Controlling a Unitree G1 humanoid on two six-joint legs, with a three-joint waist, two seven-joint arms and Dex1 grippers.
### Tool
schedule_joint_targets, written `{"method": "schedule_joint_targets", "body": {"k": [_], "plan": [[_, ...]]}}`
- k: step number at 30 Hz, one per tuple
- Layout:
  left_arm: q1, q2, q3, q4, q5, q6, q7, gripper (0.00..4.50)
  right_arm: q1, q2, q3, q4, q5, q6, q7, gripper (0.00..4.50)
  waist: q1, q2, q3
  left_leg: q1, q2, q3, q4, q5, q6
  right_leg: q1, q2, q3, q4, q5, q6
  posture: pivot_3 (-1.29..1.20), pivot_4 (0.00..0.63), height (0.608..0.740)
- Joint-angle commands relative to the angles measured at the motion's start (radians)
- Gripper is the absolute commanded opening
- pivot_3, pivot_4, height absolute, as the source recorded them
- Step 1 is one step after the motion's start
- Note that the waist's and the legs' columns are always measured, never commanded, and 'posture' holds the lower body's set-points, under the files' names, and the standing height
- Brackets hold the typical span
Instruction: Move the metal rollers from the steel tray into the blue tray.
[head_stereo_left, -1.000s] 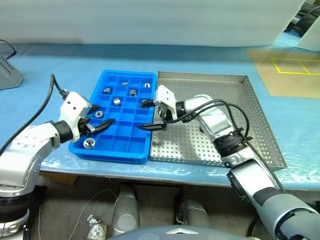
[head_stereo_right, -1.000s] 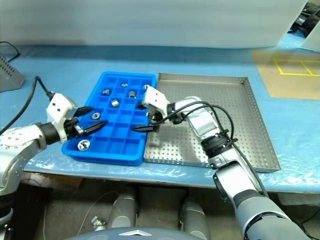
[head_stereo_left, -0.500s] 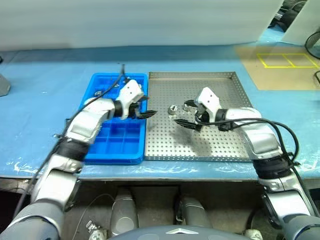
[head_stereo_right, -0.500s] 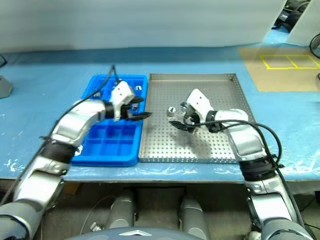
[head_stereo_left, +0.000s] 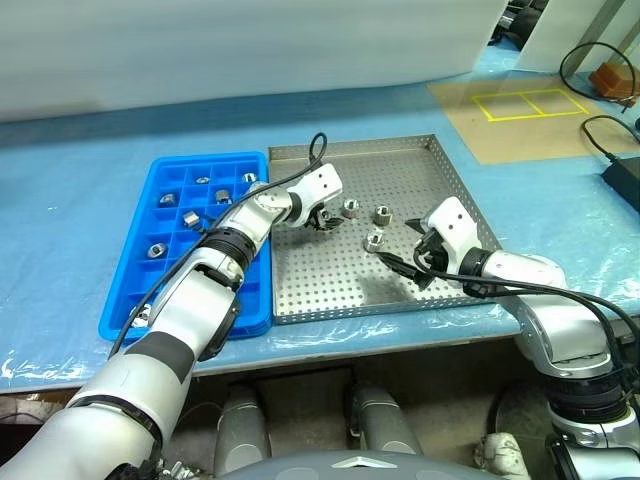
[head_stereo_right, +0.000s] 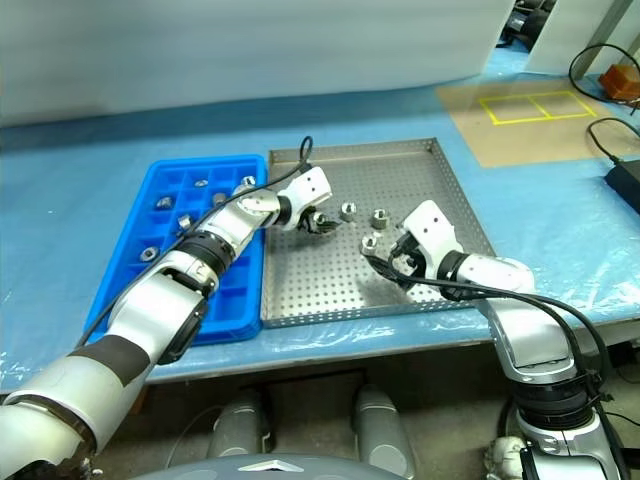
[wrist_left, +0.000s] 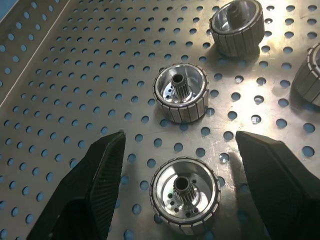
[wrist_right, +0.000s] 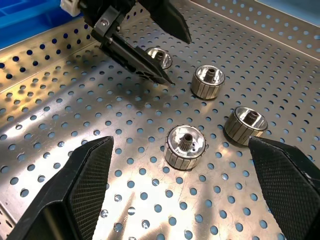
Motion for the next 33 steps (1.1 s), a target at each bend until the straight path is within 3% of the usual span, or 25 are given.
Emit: {"method": "schedule_joint_targets", "body": {"k": [1, 13, 16, 19, 23, 28, 33], "plan": [[-0.04, -0.008, -0.005, 0.044, 0.056, -0.012, 0.059, 3.7, 0.002, -0.01, -0.022, -0.027, 0.015, -0.008, -0.02, 4.5, 0.001, 0.0, 0.0, 0.0, 0.0, 0.0, 0.0, 0.0, 0.0, 0.001, 0.0, 0.0, 0.0, 0.0, 0.0, -0.51, 0.15, 0.74], [-0.014, -0.036, 0.025, 0.065, 0.087, 0.02, 0.051, 3.7, -0.033, -0.006, 0.004, 0.014, 0.014, -0.032, -0.033, 4.5, 0.002, 0.0, 0.0, 0.005, -0.001, 0.0, 0.001, -0.002, 0.004, 0.01, -0.002, -0.001, -0.005, 0.0, 0.0, -0.49, 0.15, 0.74], [0.003, -0.022, 0.022, 0.043, 0.092, 0.017, 0.0, 3.14, -0.037, -0.003, 0.009, 0.016, 0.015, -0.035, -0.033, 4.5, 0.002, 0.0, 0.0, 0.006, -0.002, 0.0, 0.0, -0.003, 0.004, 0.01, -0.003, -0.001, -0.006, 0.0, 0.0, -0.49, 0.15, 0.74], [0.007, -0.014, 0.009, 0.043, 0.117, 0.022, 0.014, 2.14, -0.046, -0.001, 0.015, 0.026, 0.014, -0.04, -0.035, 4.5, 0.002, 0.0, 0.0, 0.006, -0.002, 0.0, -0.001, -0.003, 0.004, 0.011, -0.003, -0.002, -0.009, 0.0, 0.0, -0.47, 0.15, 0.74], [0.042, 0.007, 0.015, -0.007, 0.099, -0.01, -0.088, 1.75, -0.06, 0.003, 0.029, 0.04, 0.016, -0.05, -0.031, 4.5, 0.001, 0.0, 0.0, 0.006, -0.002, 0.0, -0.003, -0.003, 0.004, 0.011, -0.003, -0.002, -0.01, 0.0, 0.0, -0.46, 0.15, 0.74], [0.068, 0.046, 0.066, -0.074, 0.057, 0.003, -0.104, 1.74, -0.1, 0.006, 0.055, 0.076, 0.019, -0.073, -0.011, 4.5, 0.001, 0.0, 0.0, 0.006, -0.002, 0.0, -0.006, -0.003, 0.005, 0.011, -0.003, -0.002, -0.013, 0.0, 0.0, -0.4, 0.15, 0.74], [0.171, 0.145, 0.154, -0.358, -0.089, 0.03, -0.288, 1.74, -0.174, 0.008, 0.085, 0.115, 0.032, -0.098, 0.032, 4.5, 0.002, 0.001, 0.001, 0.006, -0.001, 0.001, -0.008, -0.003, 0.004, 0.009, -0.002, -0.003, -0.013, 0.0, 0.0, -0.33, 0.15, 0.74]]}}
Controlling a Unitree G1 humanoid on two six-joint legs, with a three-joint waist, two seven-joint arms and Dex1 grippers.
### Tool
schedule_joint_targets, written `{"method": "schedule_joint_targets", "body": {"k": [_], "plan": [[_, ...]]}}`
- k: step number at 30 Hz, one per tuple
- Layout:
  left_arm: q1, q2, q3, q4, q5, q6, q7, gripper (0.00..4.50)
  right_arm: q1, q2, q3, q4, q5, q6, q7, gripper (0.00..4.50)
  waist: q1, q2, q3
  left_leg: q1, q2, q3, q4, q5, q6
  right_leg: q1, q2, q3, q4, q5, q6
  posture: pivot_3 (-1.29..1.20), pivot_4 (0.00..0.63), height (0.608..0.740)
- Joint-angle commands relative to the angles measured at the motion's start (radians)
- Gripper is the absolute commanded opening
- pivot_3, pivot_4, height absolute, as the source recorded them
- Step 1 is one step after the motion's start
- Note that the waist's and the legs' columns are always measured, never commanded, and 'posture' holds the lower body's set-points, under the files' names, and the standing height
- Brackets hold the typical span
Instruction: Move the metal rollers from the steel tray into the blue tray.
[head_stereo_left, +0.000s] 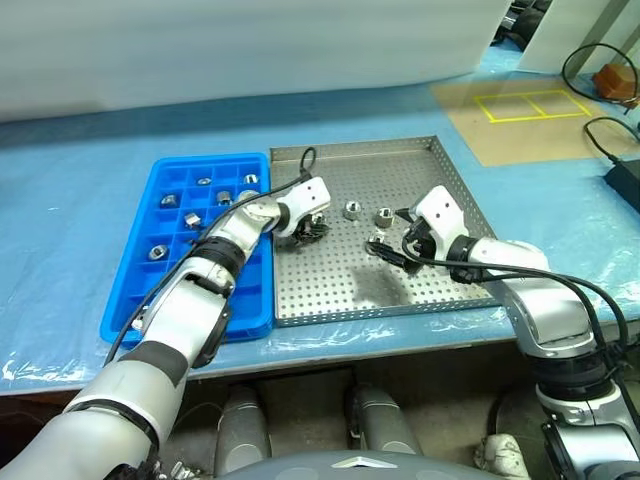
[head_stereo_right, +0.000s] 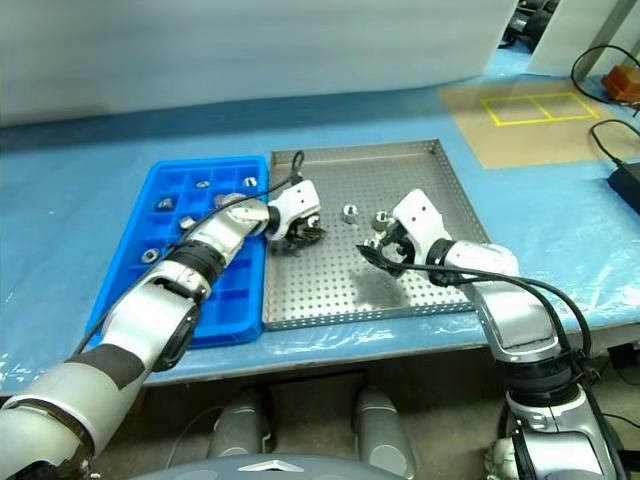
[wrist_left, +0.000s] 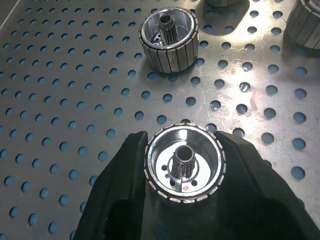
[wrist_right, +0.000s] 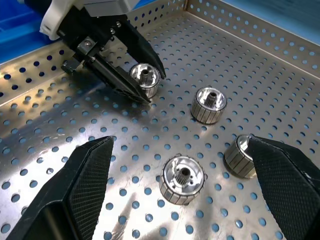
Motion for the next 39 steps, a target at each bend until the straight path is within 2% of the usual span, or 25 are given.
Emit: {"method": "schedule_joint_targets", "body": {"k": [1, 5, 11, 15, 18, 22, 27, 34, 39], "plan": [[0.088, 0.109, 0.095, -0.317, -0.161, 0.072, -0.169, 1.74, -0.079, 0.007, 0.018, 0.009, 0.033, -0.04, 0.048, 4.5, 0.003, 0.0, 0.0, 0.0, 0.001, 0.0, -0.001, 0.0, 0.0, 0.0, 0.0, 0.0, 0.0, 0.0, 0.0, -0.3, 0.15, 0.74], [0.215, 0.236, 0.158, -0.618, -0.279, 0.196, -0.254, 1.74, -0.187, 0.033, 0.066, 0.082, 0.054, -0.085, 0.126, 4.5, 0.012, 0.002, 0.001, -0.001, 0.003, 0.004, -0.004, 0.0, -0.001, -0.004, 0.001, -0.001, 0.0, -0.001, -0.002, -0.21, 0.15, 0.74], [0.376, 0.388, 0.283, -0.922, -0.356, 0.37, -0.171, 1.74, -0.365, 0.158, 0.207, 0.279, 0.034, -0.217, 0.264, 4.5, 0.04, 0.002, 0.001, -0.001, 0.005, 0.006, -0.008, 0.003, -0.005, -0.007, 0.001, -0.002, 0.002, -0.001, -0.003, -0.03, 0.15, 0.74], [0.488, 0.437, 0.351, -1.062, -0.383, 0.469, -0.088, 1.74, -0.433, 0.236, 0.257, 0.403, 0.014, -0.301, 0.318, 4.5, 0.07, 0.002, 0.001, -0.008, 0.005, 0.006, -0.008, 0.004, -0.007, -0.015, 0.001, -0.003, 0.007, -0.002, -0.004, 0.06, 0.15, 0.74], [0.579, 0.461, 0.387, -1.128, -0.372, 0.511, -0.017, 1.74, -0.468, 0.286, 0.279, 0.479, 0.006, -0.352, 0.351, 4.5, 0.086, 0.002, 0.001, -0.009, 0.005, 0.006, -0.009, 0.006, -0.011, -0.017, 0.001, -0.004, 0.009, -0.003, -0.006, 0.12, 0.15, 0.74], [0.718, 0.488, 0.443, -1.267, -0.425, 0.584, 0.011, 1.74, -0.481, 0.322, 0.294, 0.528, -0.003, -0.389, 0.388, 4.5, 0.11, 0.001, 0.002, -0.009, 0.006, 0.005, -0.009, 0.006, -0.011, -0.017, 0.001, -0.006, 0.009, -0.004, -0.006, 0.17, 0.15, 0.74], [0.842, 0.518, 0.478, -1.311, -0.433, 0.606, 0.052, 1.74, -0.48, 0.344, 0.304, 0.567, -0.017, -0.414, 0.414, 4.5, 0.127, 0.001, 0.002, -0.009, 0.007, 0.004, -0.01, 0.007, -0.011, -0.018, 0.001, -0.007, 0.01, -0.004, -0.006, 0.19, 0.15, 0.74], [0.796, 0.487, 0.423, -1.224, -0.402, 0.613, 0.168, 1.74, -0.481, 0.37, 0.305, 0.599, -0.043, -0.438, 0.418, 4.5, 0.141, 0.001, 0.002, -0.008, 0.007, 0.004, -0.01, 0.008, -0.013, -0.019, 0.001, -0.007, 0.015, -0.004, -0.006, 0.2, 0.15, 0.74], [0.807, 0.477, 0.371, -1.221, -0.408, 0.616, 0.168, 1.74, -0.468, 0.364, 0.302, 0.587, -0.051, -0.431, 0.416, 4.5, 0.142, 0.0, 0.001, -0.009, 0.007, 0.004, -0.01, 0.009, -0.016, -0.019, 0.001, -0.006, 0.014, -0.004, -0.006, 0.19, 0.15, 0.74]]}}
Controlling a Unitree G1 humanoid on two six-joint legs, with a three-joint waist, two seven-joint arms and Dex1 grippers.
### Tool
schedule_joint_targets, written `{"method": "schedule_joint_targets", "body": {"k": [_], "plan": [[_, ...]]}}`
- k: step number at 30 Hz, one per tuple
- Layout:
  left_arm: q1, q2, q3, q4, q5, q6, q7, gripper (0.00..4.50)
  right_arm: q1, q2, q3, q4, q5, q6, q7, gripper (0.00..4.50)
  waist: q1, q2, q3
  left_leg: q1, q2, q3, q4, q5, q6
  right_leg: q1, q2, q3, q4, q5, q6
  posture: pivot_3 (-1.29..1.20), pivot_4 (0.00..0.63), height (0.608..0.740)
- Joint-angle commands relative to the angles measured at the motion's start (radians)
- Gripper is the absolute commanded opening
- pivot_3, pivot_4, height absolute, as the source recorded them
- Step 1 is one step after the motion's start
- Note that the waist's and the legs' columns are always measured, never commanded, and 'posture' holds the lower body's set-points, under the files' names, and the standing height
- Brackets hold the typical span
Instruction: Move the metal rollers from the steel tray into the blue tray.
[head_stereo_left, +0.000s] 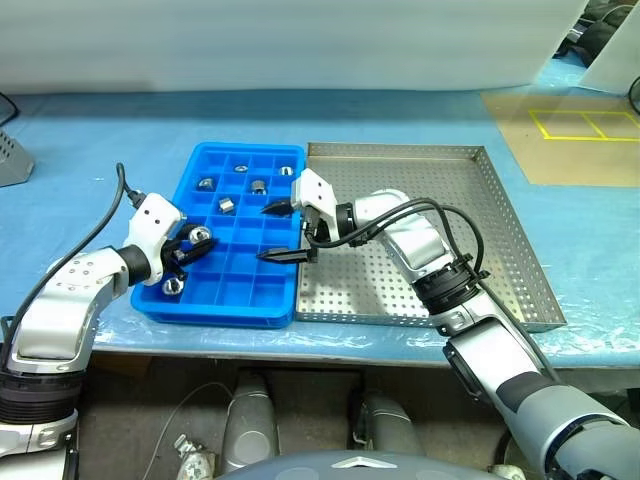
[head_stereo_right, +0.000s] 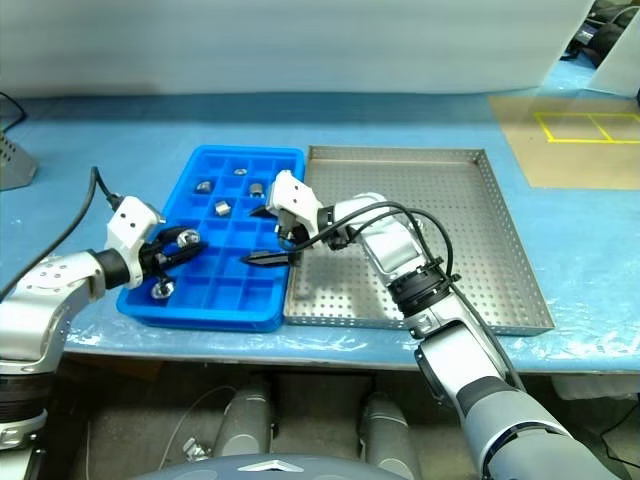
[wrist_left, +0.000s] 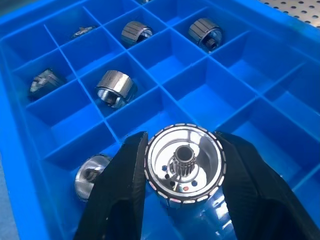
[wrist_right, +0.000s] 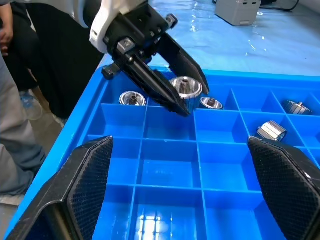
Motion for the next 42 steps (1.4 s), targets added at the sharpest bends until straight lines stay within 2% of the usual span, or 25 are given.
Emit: {"method": "schedule_joint_targets", "body": {"k": [1, 9, 15, 21, 30, 36, 42], "plan": [[0.002, 0.003, -0.02, -0.006, 0.001, -0.007, 0.006, 1.74, -0.004, -0.002, -0.009, -0.028, -0.002, -0.013, 0.003, 4.5, 0.0, 0.0, 0.0, 0.0, 0.0, 0.0, 0.0, 0.0, -0.001, 0.0, 0.0, 0.0, 0.0, 0.0, 0.0, 0.18, 0.15, 0.74], [0.011, 0.01, -0.049, 0.026, 0.019, -0.02, 0.015, 1.74, 0.008, -0.01, -0.014, -0.038, -0.004, -0.005, -0.013, 4.5, -0.001, 0.0, 0.0, 0.0, 0.001, 0.0, -0.001, 0.001, -0.001, -0.001, 0.002, 0.0, 0.001, -0.001, -0.001, 0.17, 0.15, 0.74], [-0.009, 0.01, -0.058, 0.03, 0.008, -0.014, 0.01, 3.73, 0.008, -0.008, -0.016, -0.035, -0.006, -0.008, -0.024, 4.5, -0.001, 0.0, 0.0, 0.001, 0.001, 0.0, -0.001, 0.001, -0.001, -0.001, 0.002, 0.0, 0.002, -0.001, -0.001, 0.16, 0.15, 0.74], [-0.071, 0.018, -0.02, -0.012, -0.058, 0.003, -0.009, 3.73, 0.009, -0.021, -0.029, -0.052, 0.002, -0.001, -0.033, 4.5, -0.001, 0.0, 0.0, 0.0, 0.001, 0.0, -0.001, 0.001, -0.002, -0.001, 0.002, 0.0, 0.002, -0.001, -0.001, 0.15, 0.15, 0.74], [-0.214, -0.014, -0.053, -0.047, -0.109, 0.024, 0.01, 3.73, 0.019, -0.069, -0.083, -0.082, 0.011, 0.022, -0.064, 4.5, -0.001, 0.0, 0.0, 0.0, 0.001, 0.0, 0.0, 0.002, -0.004, -0.001, 0.002, 0.0, 0.002, -0.001, -0.001, 0.15, 0.15, 0.74], [-0.427, -0.14, -0.168, 0.125, -0.057, -0.061, 0.012, 3.73, 0.045, -0.147, -0.158, -0.127, 0.008, 0.06, -0.124, 4.5, -0.003, 0.0, 0.0, 0.0, 0.0, 0.0, 0.003, 0.003, -0.004, 0.0, 0.001, 0.001, 0.003, 0.0, -0.001, -0.01, 0.15, 0.74], [-0.637, -0.269, -0.271, 0.399, -0.01, -0.212, -0.082, 3.73, 0.162, -0.257, -0.245, -0.311, 0.02, 0.174, -0.199, 4.5, -0.025, -0.001, 0.0, 0.0, 0.0, 0.0, 0.004, 0.003, -0.004, 0.001, 0.002, 0.002, 0.002, 0.001, 0.001, -0.21, 0.15, 0.74]]}}
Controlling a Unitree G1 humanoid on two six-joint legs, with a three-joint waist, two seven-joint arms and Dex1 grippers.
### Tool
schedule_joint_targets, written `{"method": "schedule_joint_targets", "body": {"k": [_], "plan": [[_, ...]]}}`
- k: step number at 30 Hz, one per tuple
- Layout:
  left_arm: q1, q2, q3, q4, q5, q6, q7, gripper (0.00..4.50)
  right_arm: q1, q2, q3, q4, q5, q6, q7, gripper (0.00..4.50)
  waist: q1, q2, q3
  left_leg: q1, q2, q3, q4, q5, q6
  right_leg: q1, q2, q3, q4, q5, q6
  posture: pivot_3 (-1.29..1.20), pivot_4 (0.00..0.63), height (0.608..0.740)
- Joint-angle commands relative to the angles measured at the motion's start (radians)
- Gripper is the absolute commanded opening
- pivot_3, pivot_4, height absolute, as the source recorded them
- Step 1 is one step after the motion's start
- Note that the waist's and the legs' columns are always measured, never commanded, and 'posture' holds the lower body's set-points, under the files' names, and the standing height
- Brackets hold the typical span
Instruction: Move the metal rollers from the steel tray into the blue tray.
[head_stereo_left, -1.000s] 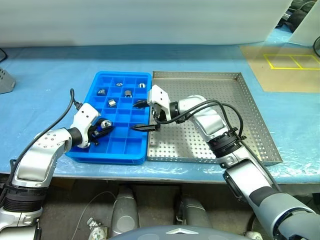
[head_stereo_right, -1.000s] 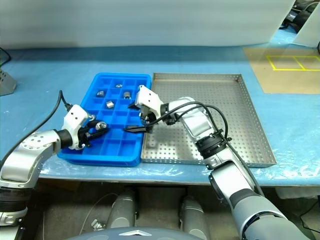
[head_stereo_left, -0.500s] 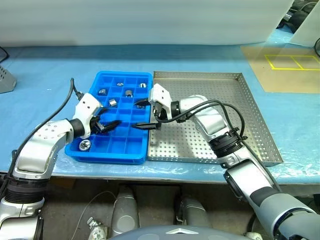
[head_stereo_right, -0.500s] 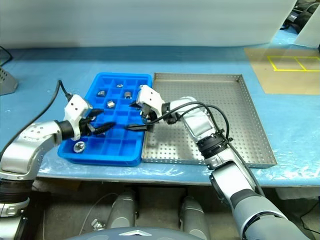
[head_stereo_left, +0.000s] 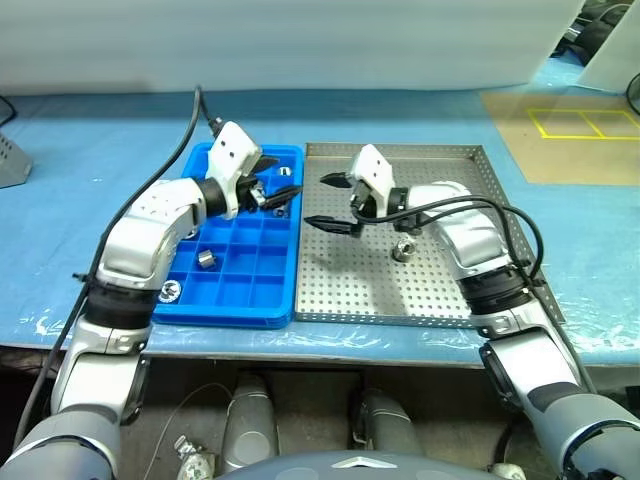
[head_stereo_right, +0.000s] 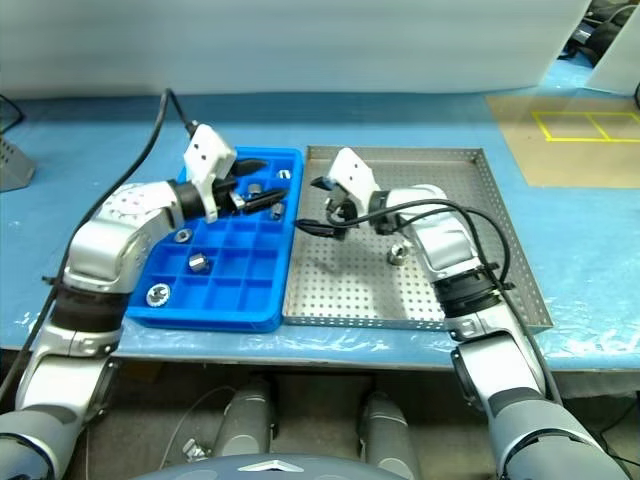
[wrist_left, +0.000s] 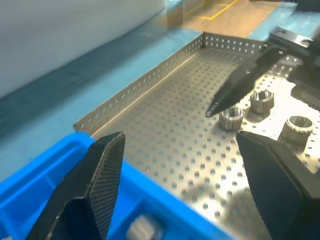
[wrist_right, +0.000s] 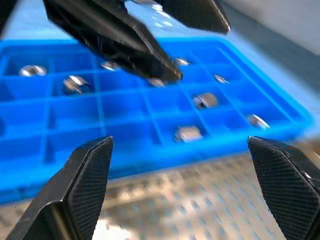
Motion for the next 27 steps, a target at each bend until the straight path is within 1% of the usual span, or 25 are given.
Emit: {"method": "schedule_joint_targets", "body": {"k": [1, 3, 7, 8, 11, 13, 16, 18, 22, 27], "plan": [[-0.092, -0.048, -0.041, 0.101, 0.015, -0.089, -0.073, 3.73, 0.056, -0.044, -0.069, -0.15, 0.026, 0.068, -0.047, 4.5, -0.016, 0.0, 0.0, 0.0, 0.0, 0.0, 0.0, 0.0, 0.0, 0.0, 0.0, 0.0, 0.0, 0.002, 0.003, -0.24, 0.15, 0.74], [-0.132, -0.079, -0.086, 0.179, 0.038, -0.137, -0.135, 3.73, 0.114, -0.073, -0.106, -0.223, 0.029, 0.114, -0.083, 4.5, -0.034, 0.0, 0.0, 0.0, -0.001, 0.0, 0.001, -0.001, 0.002, 0.0, 0.0, 0.002, 0.0, 0.002, 0.004, -0.31, 0.15, 0.74], [-0.199, -0.147, -0.19, 0.396, 0.126, -0.276, -0.243, 3.73, 0.259, -0.12, -0.193, -0.388, 0.044, 0.21, -0.159, 4.5, -0.061, 0.0, 0.0, 0.001, -0.001, 0.0, 0.002, -0.002, 0.003, 0.001, 0.001, 0.002, -0.001, 0.002, 0.004, -0.42, 0.15, 0.74], [-0.208, -0.157, -0.195, 0.429, 0.137, -0.301, -0.258, 3.73, 0.275, -0.124, -0.201, -0.41, 0.048, 0.224, -0.171, 4.5, -0.068, 0.0, 0.0, 0.001, -0.001, 0.001, 0.002, -0.002, 0.003, 0.002, 0.001, 0.003, -0.002, 0.002, 0.004, -0.44, 0.15, 0.74], [-0.272, -0.222, -0.211, 0.611, 0.202, -0.398, -0.234, 3.73, 0.362, -0.134, -0.245, -0.504, 0.056, 0.283, -0.224, 4.5, -0.095, 0.0, 0.0, 0.002, -0.001, 0.001, 0.005, -0.003, 0.005, 0.002, 0.001, 0.005, -0.002, 0.002, 0.003, -0.51, 0.15, 0.74], [-0.309, -0.259, -0.187, 0.676, 0.195, -0.422, -0.243, 3.73, 0.406, -0.129, -0.26, -0.548, 0.066, 0.311, -0.254, 4.5, -0.107, 0.0, 0.0, 0.002, -0.001, 0.001, 0.008, -0.004, 0.007, 0.003, 0.001, 0.006, -0.002, 0.003, 0.003, -0.53, 0.15, 0.74], [-0.336, -0.287, -0.137, 0.679, 0.138, -0.396, -0.308, 3.73, 0.444, -0.096, -0.253, -0.547, 0.067, 0.316, -0.301, 4.5, -0.126, 0.0, 0.0, 0.002, -0.002, 0.002, 0.01, -0.007, 0.011, 0.004, 0.0, 0.007, -0.002, 0.003, 0.004, -0.54, 0.15, 0.74], [-0.32, -0.285, -0.114, 0.623, 0.084, -0.363, -0.396, 3.73, 0.444, -0.065, -0.242, -0.505, 0.058, 0.302, -0.336, 4.5, -0.136, 0.001, 0.0, 0.003, -0.002, 0.003, 0.011, -0.008, 0.013, 0.004, 0.0, 0.009, -0.002, 0.004, 0.003, -0.54, 0.15, 0.74], [-0.252, -0.233, -0.116, 0.525, 0.065, -0.358, -0.495, 3.73, 0.41, -0.015, -0.159, -0.37, 0.023, 0.239, -0.356, 4.5, -0.151, 0.001, 0.0, 0.004, -0.002, 0.003, 0.012, -0.009, 0.014, 0.004, 0.0, 0.01, -0.002, 0.004, 0.003, -0.51, 0.15, 0.74], [-0.18, -0.152, -0.131, 0.462, 0.098, -0.347, -0.527, 3.73, 0.363, 0.004, -0.098, -0.215, -0.006, 0.159, -0.34, 4.5, -0.149, 0.001, 0.0, 0.003, -0.002, 0.004, 0.011, -0.009, 0.015, 0.004, 0.0, 0.01, -0.002, 0.004, 0.003, -0.46, 0.15, 0.74]]}}
